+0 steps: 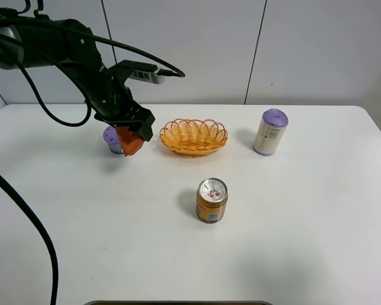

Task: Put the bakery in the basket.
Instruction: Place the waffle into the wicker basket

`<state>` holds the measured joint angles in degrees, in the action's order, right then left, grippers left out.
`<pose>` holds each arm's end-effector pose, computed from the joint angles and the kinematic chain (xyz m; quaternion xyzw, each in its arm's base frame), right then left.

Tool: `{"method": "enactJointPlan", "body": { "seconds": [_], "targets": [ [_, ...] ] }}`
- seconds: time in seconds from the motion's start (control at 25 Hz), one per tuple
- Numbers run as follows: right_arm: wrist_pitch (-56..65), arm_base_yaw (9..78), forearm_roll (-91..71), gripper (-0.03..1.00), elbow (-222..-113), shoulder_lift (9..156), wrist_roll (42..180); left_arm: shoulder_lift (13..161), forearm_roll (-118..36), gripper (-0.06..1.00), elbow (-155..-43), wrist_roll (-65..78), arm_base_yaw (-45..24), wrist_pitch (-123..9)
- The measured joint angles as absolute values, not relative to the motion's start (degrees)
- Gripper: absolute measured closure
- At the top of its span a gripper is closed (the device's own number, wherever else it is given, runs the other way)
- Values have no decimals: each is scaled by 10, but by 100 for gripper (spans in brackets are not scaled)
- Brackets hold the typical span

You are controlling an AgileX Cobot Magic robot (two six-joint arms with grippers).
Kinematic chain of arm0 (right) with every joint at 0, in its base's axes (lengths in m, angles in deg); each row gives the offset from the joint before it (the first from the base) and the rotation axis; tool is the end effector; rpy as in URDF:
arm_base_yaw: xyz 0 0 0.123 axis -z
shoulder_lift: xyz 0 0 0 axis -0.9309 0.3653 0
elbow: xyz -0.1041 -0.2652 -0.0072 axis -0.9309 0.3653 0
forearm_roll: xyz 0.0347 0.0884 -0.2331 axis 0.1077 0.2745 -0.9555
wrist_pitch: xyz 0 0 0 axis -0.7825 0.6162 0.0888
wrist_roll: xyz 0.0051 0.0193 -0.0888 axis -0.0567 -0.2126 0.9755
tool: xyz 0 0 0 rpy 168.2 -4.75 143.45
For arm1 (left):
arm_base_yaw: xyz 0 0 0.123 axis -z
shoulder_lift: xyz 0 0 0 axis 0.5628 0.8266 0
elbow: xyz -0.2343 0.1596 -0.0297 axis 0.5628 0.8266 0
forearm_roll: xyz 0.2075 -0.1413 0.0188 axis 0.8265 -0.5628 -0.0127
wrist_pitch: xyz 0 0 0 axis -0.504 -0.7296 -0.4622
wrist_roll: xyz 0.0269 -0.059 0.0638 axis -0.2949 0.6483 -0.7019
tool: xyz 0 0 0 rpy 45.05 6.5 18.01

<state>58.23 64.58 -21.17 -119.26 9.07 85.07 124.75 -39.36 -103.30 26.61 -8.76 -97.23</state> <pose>-0.0142 -0.0061 0.2911 -0.0028 0.8459 0.0019 0.5333 0.3688 -0.1902 0.2165 0.2728 0.9362 -0.1058 0.1949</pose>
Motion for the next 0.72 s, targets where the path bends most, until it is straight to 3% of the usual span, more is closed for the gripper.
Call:
{"method": "enactJointPlan", "body": {
  "seconds": [0.72],
  "targets": [
    [582,646,-212,5,-1193,91,851,1290,-436,25,-1041,275,-40,-720]
  ]
}}
